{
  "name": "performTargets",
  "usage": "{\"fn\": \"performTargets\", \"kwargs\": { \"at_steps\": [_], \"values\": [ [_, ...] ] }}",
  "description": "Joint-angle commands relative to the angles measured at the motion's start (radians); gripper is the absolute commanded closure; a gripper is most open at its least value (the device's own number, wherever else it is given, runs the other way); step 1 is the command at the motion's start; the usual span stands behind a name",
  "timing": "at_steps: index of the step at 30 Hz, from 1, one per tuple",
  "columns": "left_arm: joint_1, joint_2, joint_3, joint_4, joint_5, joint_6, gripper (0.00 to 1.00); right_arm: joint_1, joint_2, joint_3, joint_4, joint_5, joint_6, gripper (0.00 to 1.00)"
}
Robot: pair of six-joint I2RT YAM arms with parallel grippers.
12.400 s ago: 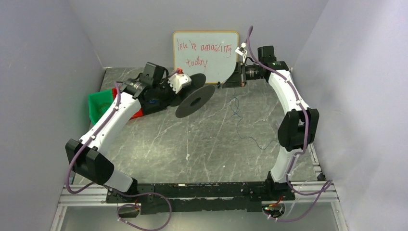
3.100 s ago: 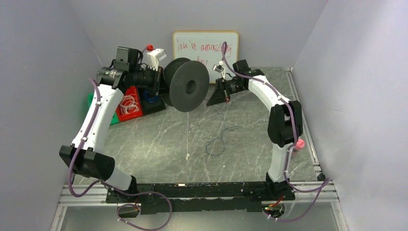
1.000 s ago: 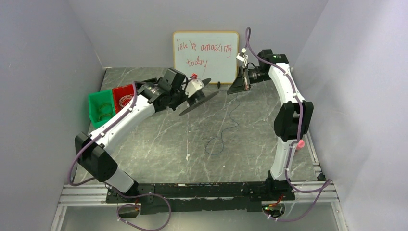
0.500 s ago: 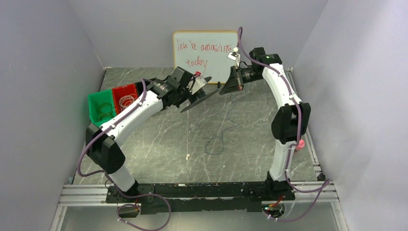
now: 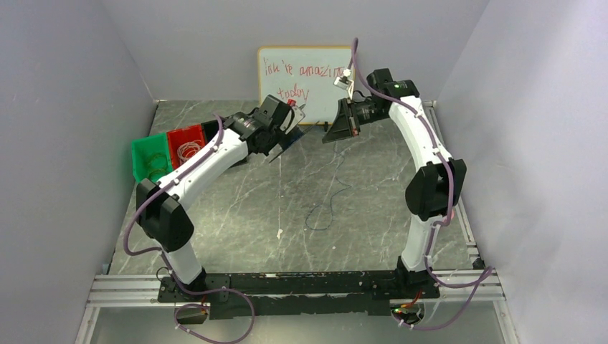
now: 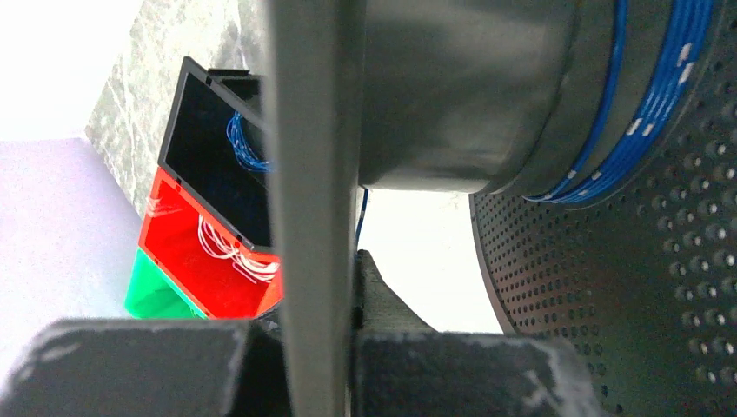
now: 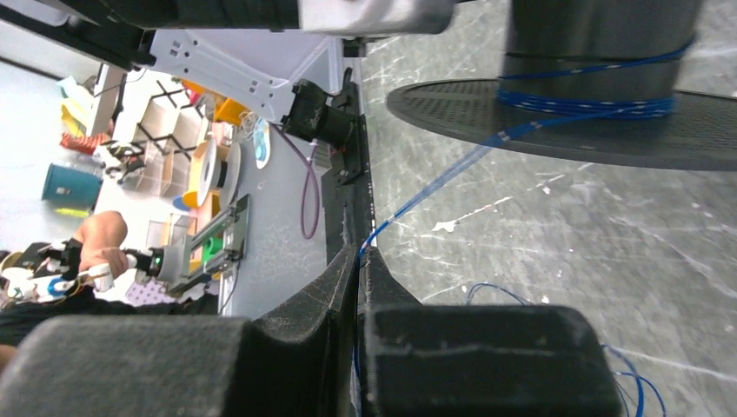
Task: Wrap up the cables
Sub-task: Wrap the cable around the cable reel.
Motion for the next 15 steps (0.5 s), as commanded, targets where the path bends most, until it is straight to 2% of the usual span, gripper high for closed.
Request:
{"fn": "performTargets", "kwargs": {
  "at_steps": [1, 7, 15],
  "values": [
    [0.031, 0.025, 0.087, 0.016, -0.103, -0.120, 0.98, 0.060, -0.051, 0.004, -0.030, -0.067, 0.017, 0.93],
    [0.044, 0.083, 0.159, -0.032, -0.088, -0.208, 0.98, 0.155, -0.036, 0.028, -0.037, -0.024, 0.010, 0.92],
    [0.132, 0.099, 0.265, -0.073, 0.121, -0.373, 0.98, 0.274, 0.026, 0.040, -0.064, 0.016, -0.039, 0.93]
  ]
}}
